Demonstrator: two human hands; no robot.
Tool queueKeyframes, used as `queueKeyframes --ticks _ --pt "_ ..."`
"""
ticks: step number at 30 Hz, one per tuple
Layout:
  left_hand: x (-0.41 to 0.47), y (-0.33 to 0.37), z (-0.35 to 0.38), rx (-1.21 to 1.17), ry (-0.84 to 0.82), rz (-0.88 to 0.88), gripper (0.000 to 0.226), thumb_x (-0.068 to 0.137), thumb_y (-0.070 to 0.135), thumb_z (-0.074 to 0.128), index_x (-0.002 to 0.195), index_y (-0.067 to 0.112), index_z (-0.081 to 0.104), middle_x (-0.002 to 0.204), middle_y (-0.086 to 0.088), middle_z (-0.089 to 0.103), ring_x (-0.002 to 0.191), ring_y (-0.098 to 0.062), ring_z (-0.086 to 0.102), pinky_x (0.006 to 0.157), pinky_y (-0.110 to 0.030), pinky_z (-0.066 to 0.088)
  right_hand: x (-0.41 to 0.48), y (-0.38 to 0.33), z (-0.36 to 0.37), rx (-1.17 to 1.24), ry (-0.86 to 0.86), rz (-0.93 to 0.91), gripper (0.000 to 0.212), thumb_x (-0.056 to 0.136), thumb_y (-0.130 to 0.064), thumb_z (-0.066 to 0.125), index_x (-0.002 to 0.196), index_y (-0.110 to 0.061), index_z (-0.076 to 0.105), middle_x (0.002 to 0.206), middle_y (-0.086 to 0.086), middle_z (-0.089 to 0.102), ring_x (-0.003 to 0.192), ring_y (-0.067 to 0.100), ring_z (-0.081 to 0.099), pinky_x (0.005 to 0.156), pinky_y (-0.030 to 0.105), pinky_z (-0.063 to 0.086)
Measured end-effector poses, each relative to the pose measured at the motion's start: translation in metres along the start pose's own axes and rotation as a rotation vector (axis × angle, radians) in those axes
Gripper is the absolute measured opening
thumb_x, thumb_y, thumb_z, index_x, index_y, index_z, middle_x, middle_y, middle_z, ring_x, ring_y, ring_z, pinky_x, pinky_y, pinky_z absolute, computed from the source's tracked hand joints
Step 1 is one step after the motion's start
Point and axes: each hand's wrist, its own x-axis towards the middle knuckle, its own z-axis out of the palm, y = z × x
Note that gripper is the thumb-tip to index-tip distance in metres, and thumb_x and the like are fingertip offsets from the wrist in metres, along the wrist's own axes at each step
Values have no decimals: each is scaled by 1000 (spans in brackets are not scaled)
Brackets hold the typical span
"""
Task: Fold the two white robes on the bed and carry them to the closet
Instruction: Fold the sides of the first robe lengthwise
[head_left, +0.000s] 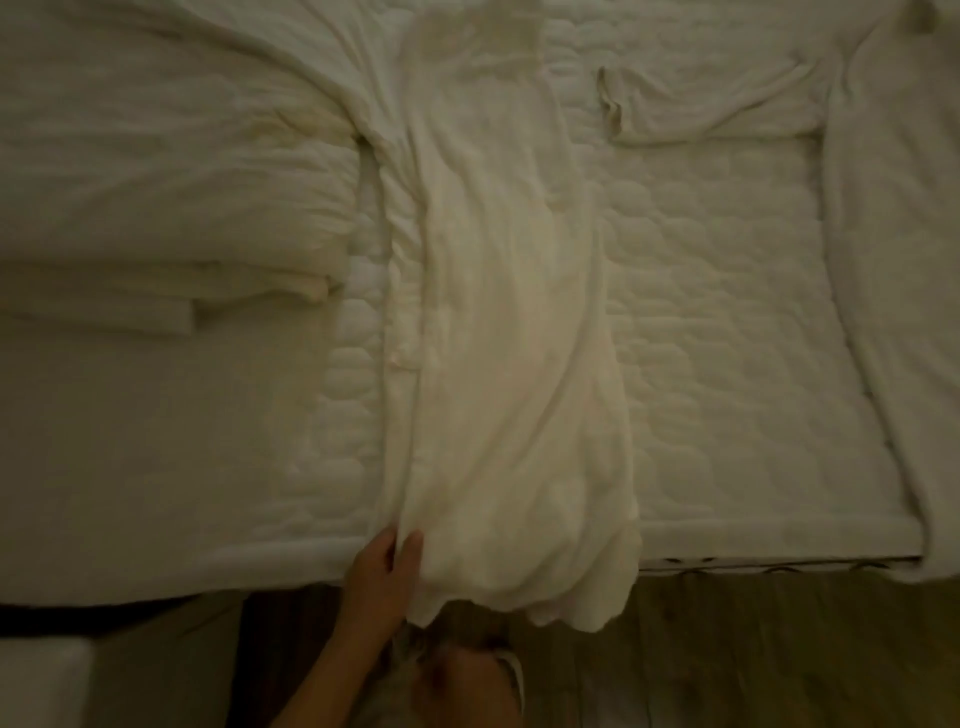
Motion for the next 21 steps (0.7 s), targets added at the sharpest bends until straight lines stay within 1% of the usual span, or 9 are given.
queueKeyframes --ticks 1,2,3,5,7,10,12,17,21 --pt "-5 1 2 -42 42 39 13 100 33 55 105 26 64 102 7 68 101 -19 65 82 -31 50 -6 -5 -6 12 37 60 38 104 -31 46 136 -12 55 130 10 62 120 20 58 95 23 43" --pt "-15 6 6 -97 98 74 15 101 35 53 105 26 64 102 8 68 99 -16 64 83 -32 50 -10 -6 -15 24 219 37 28 100 -33 53 119 -16 65 112 1 69 103 11 63 85 19 46" --pt "-26 4 9 -162 170 123 16 101 36 51 105 26 63 101 9 66 96 -12 63 82 -33 50 -18 -2 -30 70 427 31 16 96 -33 59 104 -23 68 97 -9 69 89 3 62 76 13 46" --pt "-47 0 12 -220 318 156 19 100 38 50 107 25 62 98 9 65 92 -12 62 80 -34 49 -25 10 -56 72 703 -75 5 91 -27 67 94 -29 68 89 -17 66 82 -2 62 73 10 48" --pt "-49 -19 18 -196 382 71 24 100 40 49 111 23 62 98 5 64 91 -19 60 81 -34 47 -16 19 -74 83 696 -112 7 89 -21 68 91 -27 66 87 -18 64 80 -4 62 70 11 50" --pt "-30 -47 29 -77 242 -130 37 102 38 49 133 19 58 116 -6 64 101 -23 57 85 -31 42 -4 36 -84 -48 465 6 12 88 -21 68 81 -25 60 77 -13 57 70 0 55 59 12 40" --pt "-15 -54 28 51 191 -123 38 100 40 52 132 21 59 119 -7 66 105 -25 60 86 -32 46 0 45 -89 -140 439 30 10 86 -25 68 80 -25 59 74 -9 58 67 5 54 57 15 37" --pt "-13 -24 2 127 198 -44 36 91 54 59 86 19 66 83 5 68 78 -14 64 75 -35 54 6 37 -108 -98 695 -39 16 83 -18 73 74 -22 60 68 -8 56 61 10 53 56 28 45" --pt "37 45 -21 122 278 83 34 90 56 61 99 23 65 92 10 65 87 -15 63 71 -29 46 22 16 -134 -184 926 -180 21 80 -15 76 98 -19 66 91 -1 60 81 21 56 71 38 50"
